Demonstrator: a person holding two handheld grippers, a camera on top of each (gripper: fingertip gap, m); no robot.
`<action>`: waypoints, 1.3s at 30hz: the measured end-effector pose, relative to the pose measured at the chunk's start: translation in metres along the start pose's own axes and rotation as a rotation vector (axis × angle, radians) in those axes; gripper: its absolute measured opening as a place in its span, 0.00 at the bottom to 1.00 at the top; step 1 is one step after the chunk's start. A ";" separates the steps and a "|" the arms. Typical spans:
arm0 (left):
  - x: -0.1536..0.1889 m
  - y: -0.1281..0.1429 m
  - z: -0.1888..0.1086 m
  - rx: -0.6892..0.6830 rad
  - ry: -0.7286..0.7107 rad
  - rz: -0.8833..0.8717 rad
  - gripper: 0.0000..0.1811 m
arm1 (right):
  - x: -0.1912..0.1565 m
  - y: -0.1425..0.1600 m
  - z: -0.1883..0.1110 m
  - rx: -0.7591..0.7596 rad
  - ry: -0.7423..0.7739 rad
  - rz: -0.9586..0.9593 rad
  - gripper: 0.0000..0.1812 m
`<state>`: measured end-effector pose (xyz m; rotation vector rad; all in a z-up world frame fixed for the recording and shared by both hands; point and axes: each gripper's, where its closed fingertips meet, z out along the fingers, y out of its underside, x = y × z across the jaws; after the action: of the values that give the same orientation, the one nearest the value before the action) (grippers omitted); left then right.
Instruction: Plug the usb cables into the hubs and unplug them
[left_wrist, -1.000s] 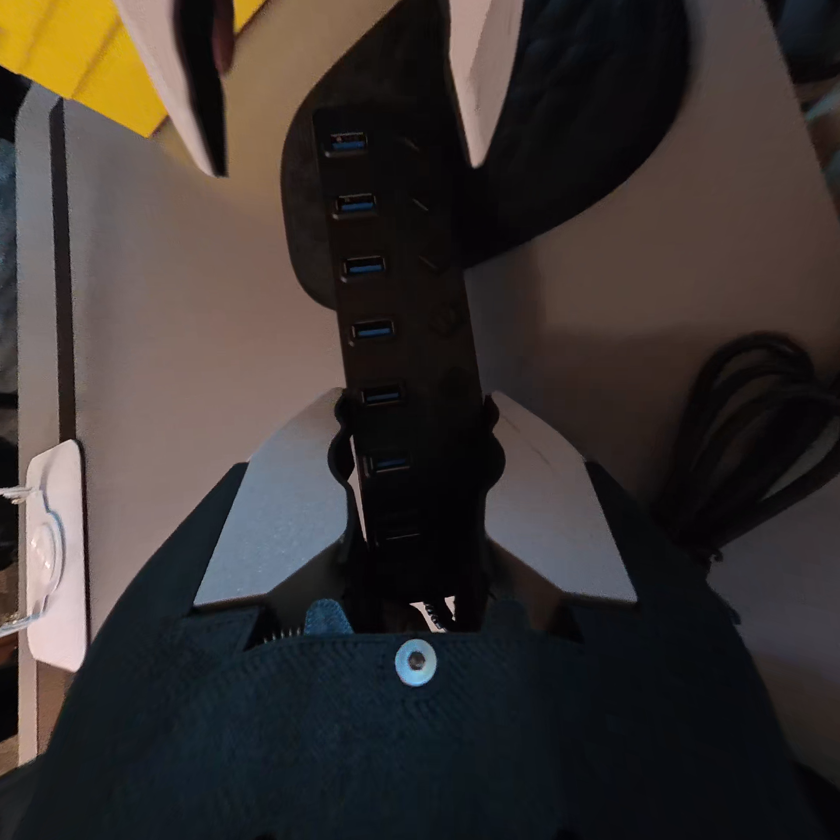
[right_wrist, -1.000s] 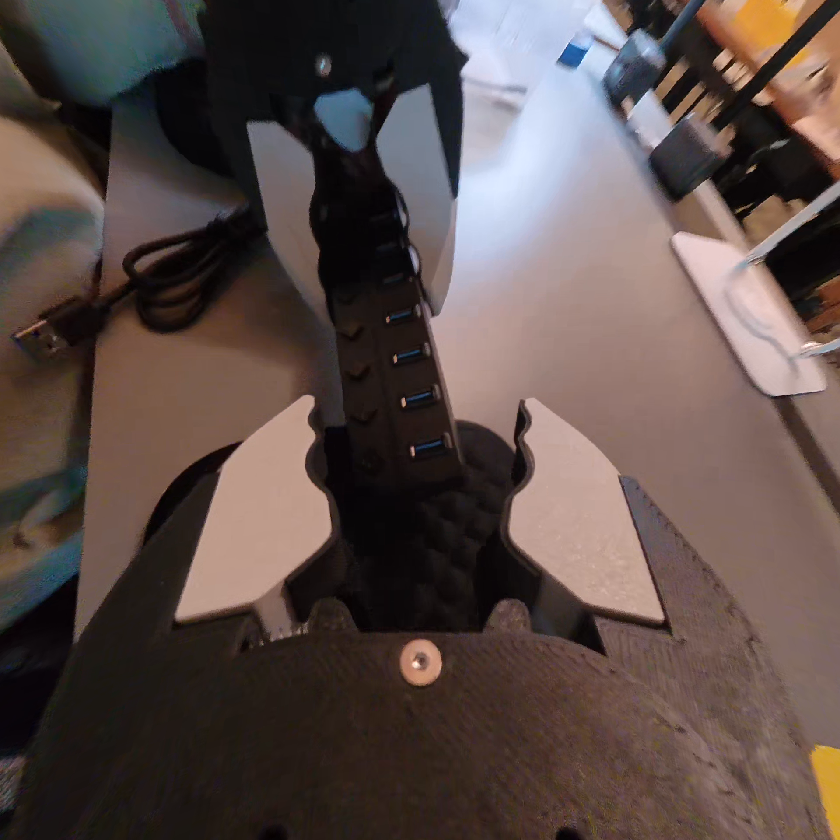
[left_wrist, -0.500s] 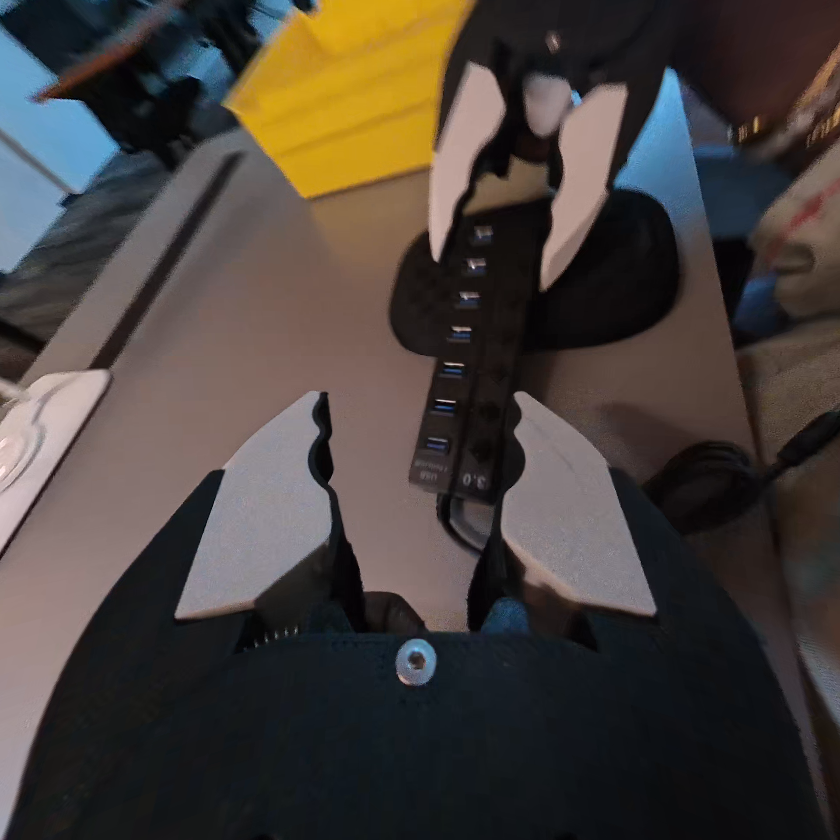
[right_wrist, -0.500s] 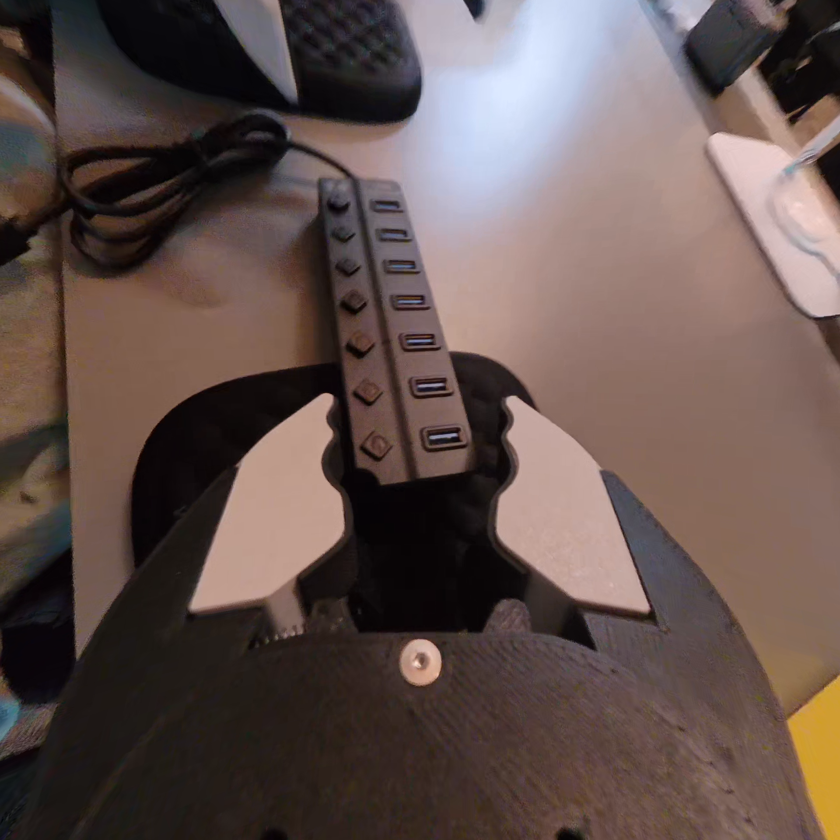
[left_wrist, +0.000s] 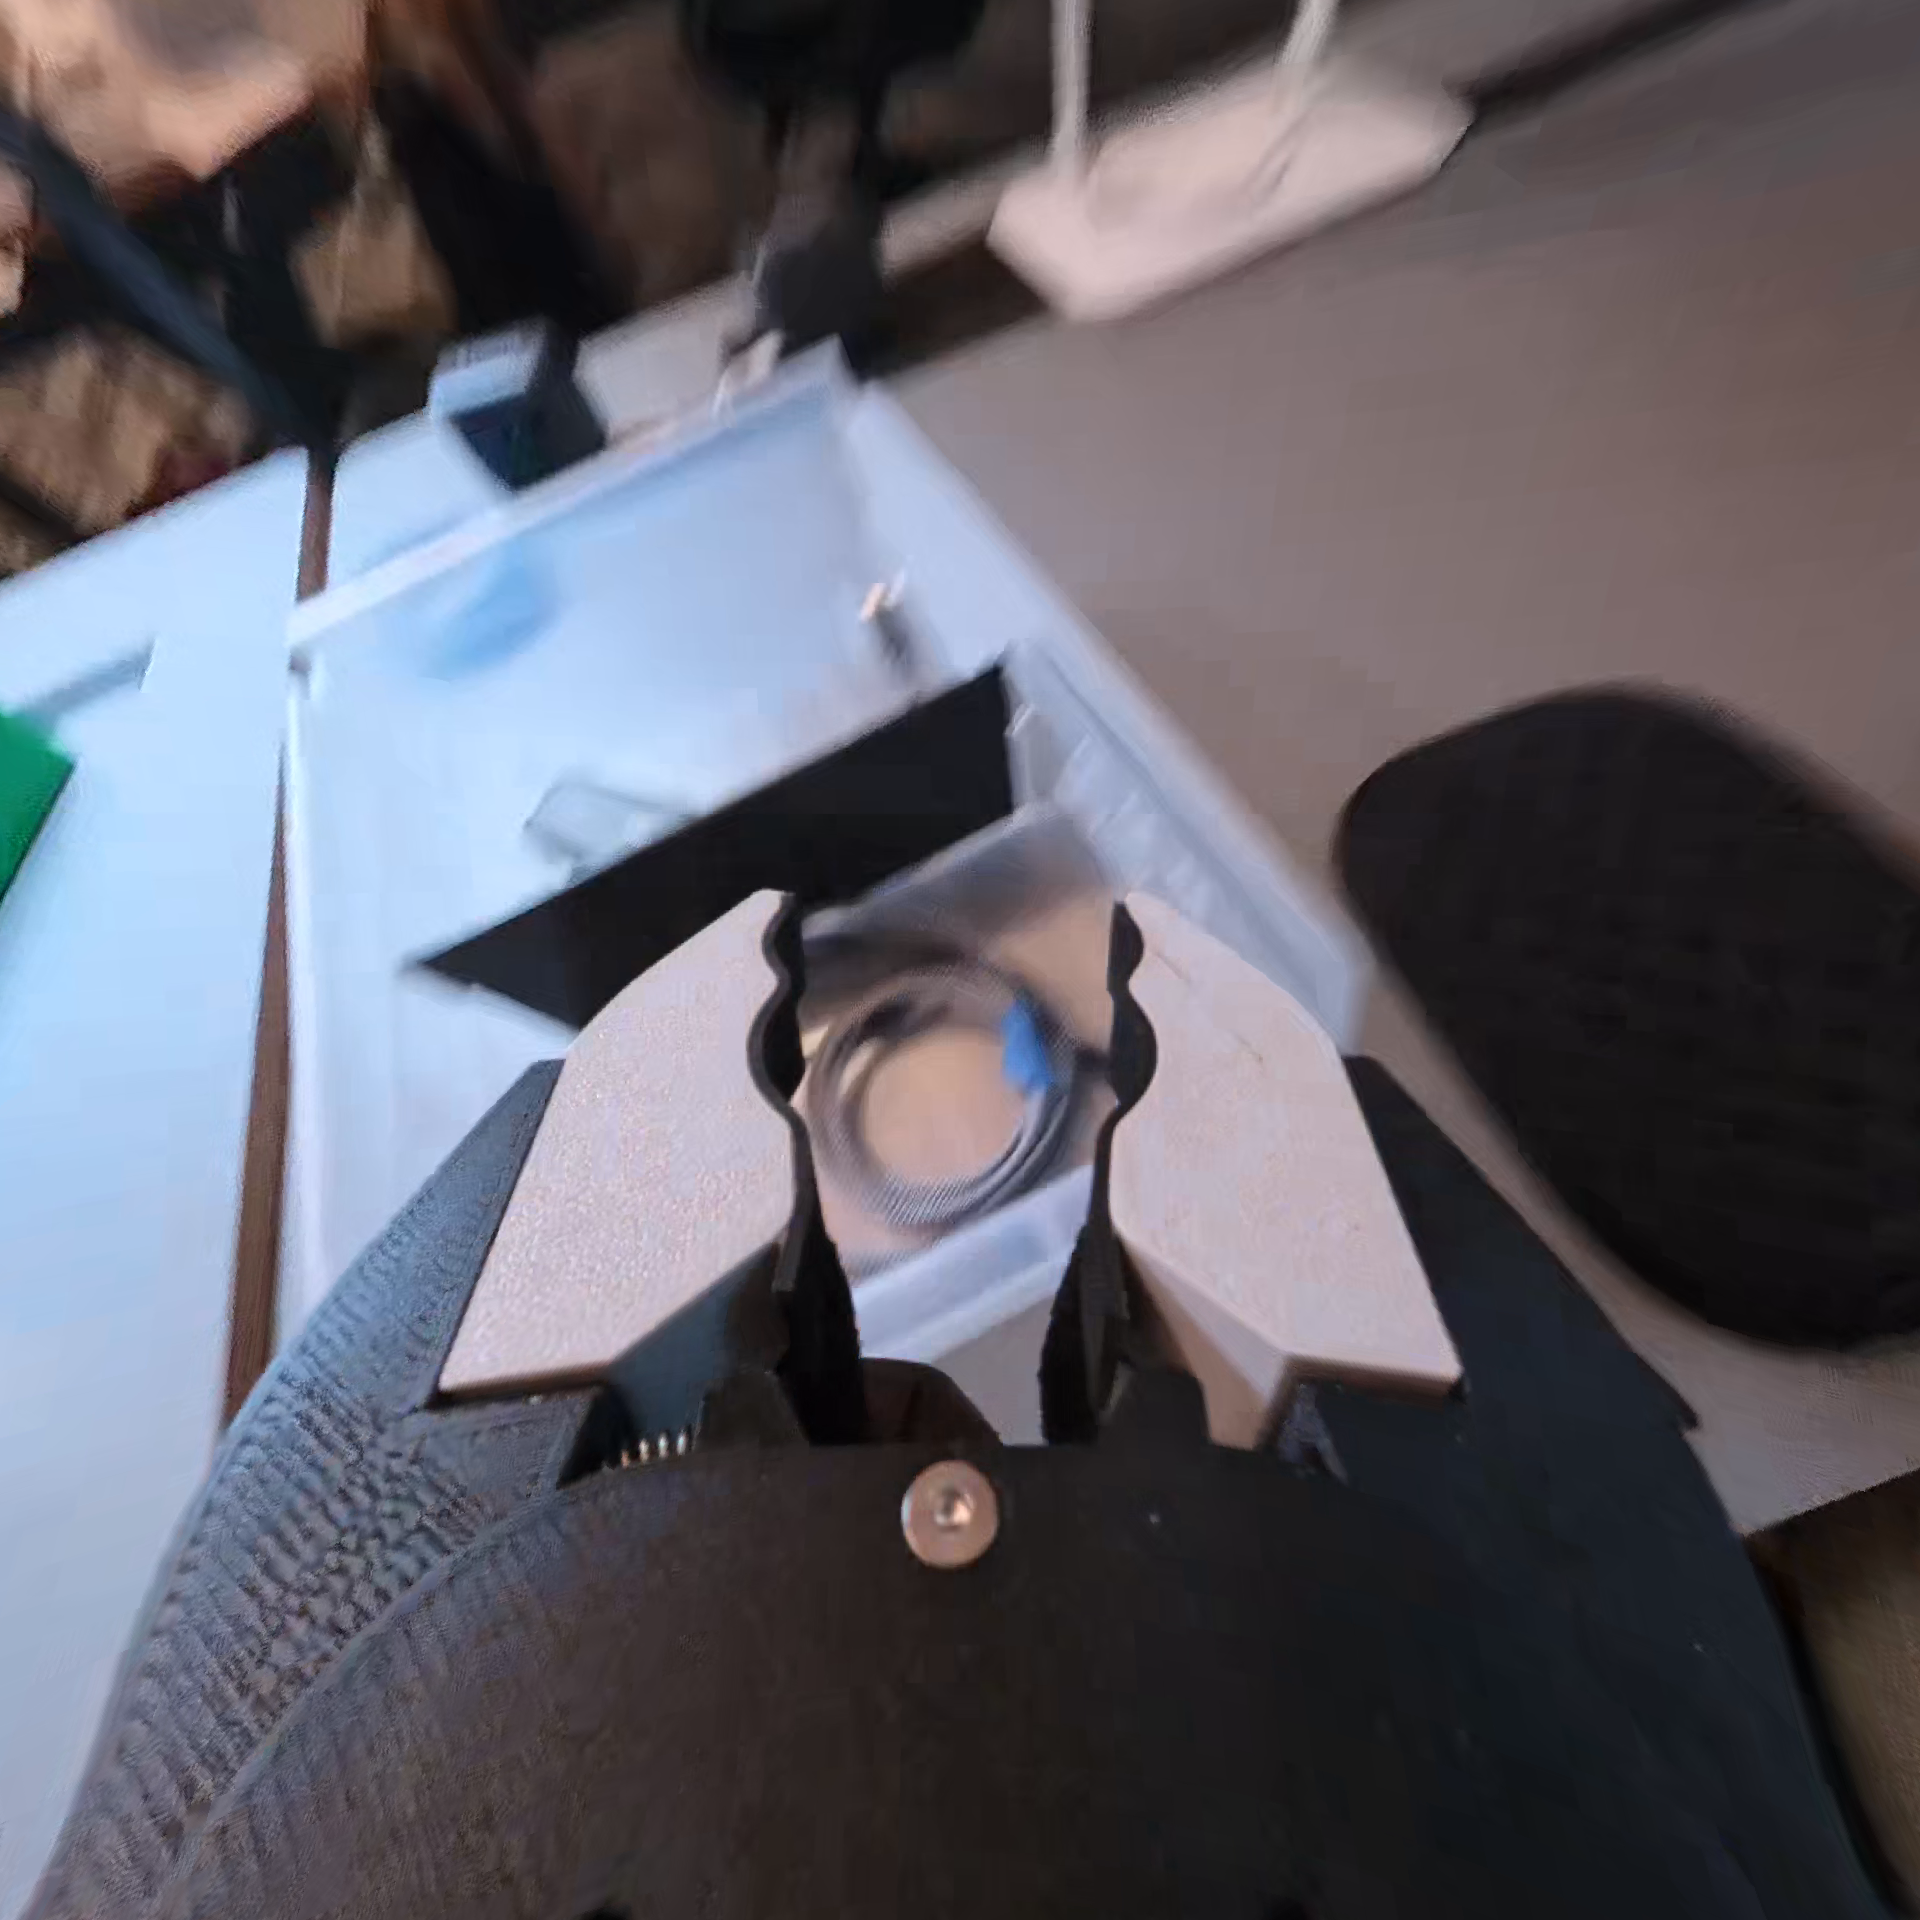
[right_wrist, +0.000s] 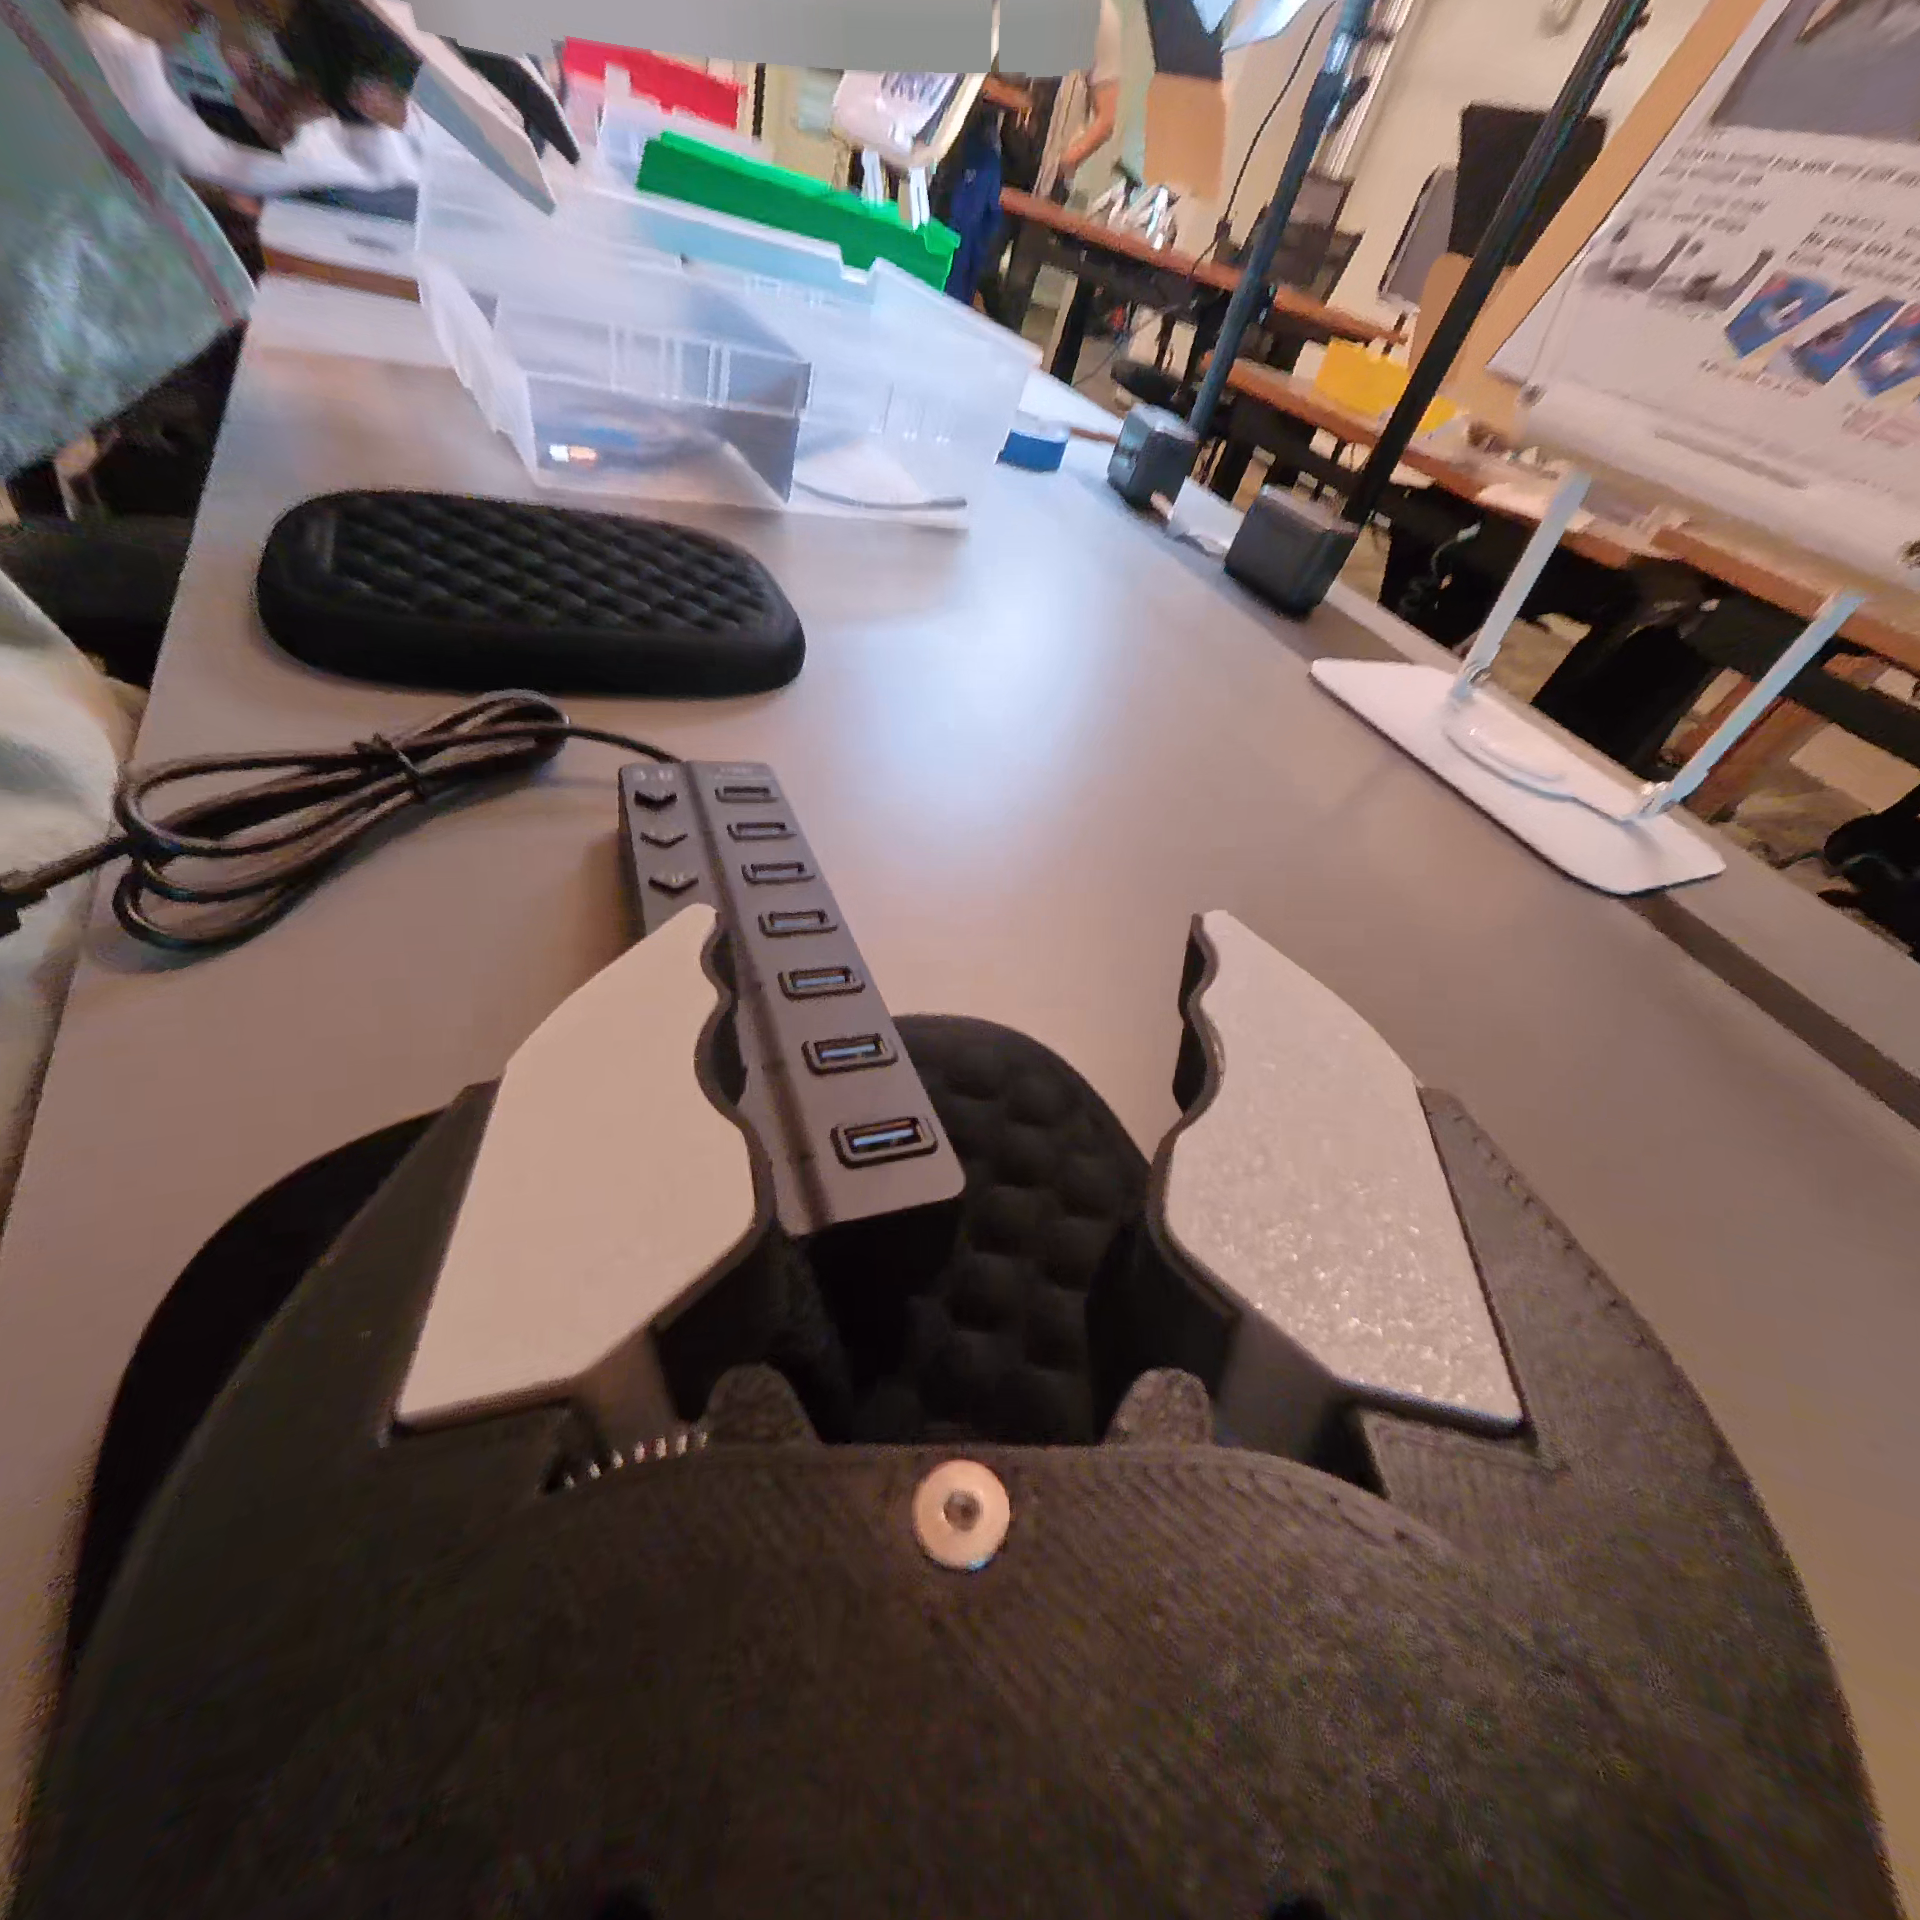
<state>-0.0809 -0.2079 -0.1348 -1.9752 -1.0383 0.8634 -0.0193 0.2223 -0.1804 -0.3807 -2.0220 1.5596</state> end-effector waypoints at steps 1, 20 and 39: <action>-0.011 0.020 0.005 -0.096 -0.034 -0.002 0.30 | -0.001 0.005 0.002 -0.028 -0.003 -0.009 0.45; -0.034 0.086 0.079 -0.509 0.170 0.276 0.05 | 0.001 0.014 0.006 -0.082 -0.004 -0.006 0.44; 0.039 -0.128 -0.060 0.934 0.286 -0.131 0.02 | 0.005 -0.016 0.009 -0.034 0.084 -0.093 0.42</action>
<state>-0.0628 -0.1399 -0.0059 -1.1691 -0.4451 0.7634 -0.0263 0.2134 -0.1654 -0.3536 -1.9753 1.4318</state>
